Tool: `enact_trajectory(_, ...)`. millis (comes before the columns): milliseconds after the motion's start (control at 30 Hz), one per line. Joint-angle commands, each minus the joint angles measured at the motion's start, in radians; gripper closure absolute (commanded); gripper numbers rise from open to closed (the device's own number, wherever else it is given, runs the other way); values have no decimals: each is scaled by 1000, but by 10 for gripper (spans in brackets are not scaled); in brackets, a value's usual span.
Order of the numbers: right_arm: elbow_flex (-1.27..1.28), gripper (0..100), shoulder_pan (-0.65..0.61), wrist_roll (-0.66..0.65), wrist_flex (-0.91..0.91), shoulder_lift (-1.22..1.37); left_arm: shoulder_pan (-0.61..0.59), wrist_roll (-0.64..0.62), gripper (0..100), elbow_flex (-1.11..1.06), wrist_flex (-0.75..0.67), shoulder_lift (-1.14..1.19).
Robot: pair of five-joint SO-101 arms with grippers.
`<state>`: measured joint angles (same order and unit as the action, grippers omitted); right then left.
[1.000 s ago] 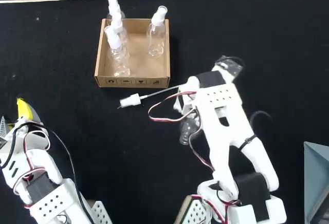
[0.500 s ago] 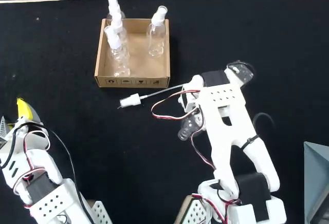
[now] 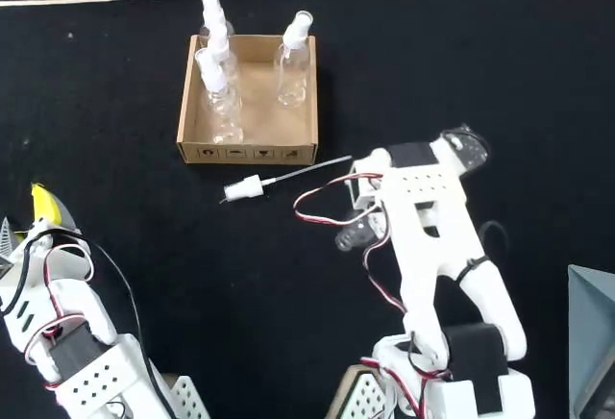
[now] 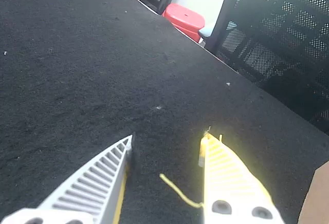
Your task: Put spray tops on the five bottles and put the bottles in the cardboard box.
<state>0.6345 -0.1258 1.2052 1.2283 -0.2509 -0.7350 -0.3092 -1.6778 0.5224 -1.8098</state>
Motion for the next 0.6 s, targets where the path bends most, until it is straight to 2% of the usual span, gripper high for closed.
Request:
enact_trajectory(0, 13, 878, 46, 15, -61, -67, 4, 5, 805, -22, 6, -14)
enact_trajectory(567, 27, 877, 48, 118, -66, -62, 4, 5, 805, -22, 6, -14)
